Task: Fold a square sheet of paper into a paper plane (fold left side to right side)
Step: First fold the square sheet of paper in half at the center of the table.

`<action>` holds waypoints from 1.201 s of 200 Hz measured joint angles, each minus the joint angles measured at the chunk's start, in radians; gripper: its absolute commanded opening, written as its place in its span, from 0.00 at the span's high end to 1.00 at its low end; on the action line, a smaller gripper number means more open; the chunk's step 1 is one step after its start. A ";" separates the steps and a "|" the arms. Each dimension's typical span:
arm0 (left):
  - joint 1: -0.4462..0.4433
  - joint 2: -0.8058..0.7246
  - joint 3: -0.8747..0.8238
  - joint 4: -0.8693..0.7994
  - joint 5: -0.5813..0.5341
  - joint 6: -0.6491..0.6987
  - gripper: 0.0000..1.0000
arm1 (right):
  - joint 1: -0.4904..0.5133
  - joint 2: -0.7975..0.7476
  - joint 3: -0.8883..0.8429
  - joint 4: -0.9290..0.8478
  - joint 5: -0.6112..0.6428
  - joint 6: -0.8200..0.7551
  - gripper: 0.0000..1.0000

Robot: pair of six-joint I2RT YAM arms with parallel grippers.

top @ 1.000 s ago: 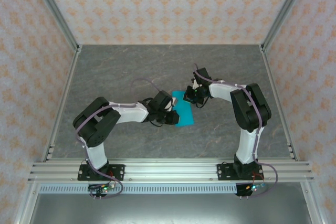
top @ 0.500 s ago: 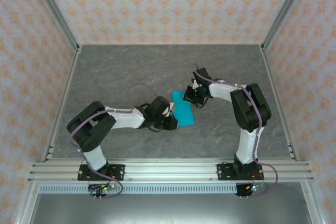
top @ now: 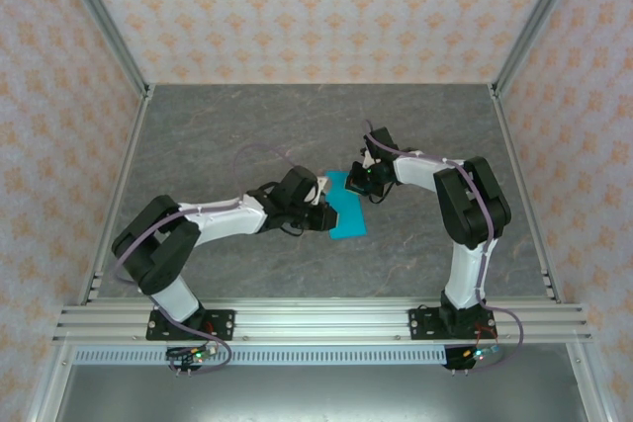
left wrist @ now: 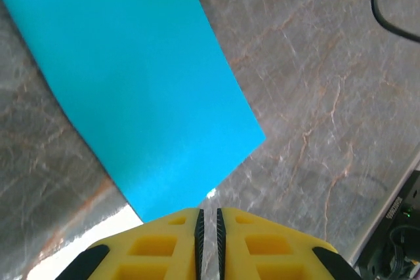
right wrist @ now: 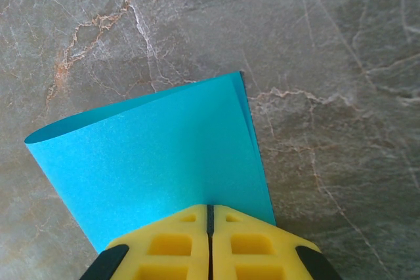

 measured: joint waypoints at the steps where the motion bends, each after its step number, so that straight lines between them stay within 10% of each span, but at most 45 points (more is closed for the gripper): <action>1: 0.000 0.002 0.001 0.000 0.000 0.000 0.83 | 0.000 0.000 0.000 0.000 0.000 0.000 0.92; 240: -0.055 0.108 -0.063 0.104 0.026 0.055 0.84 | 0.001 0.000 0.003 -0.012 0.004 -0.008 0.92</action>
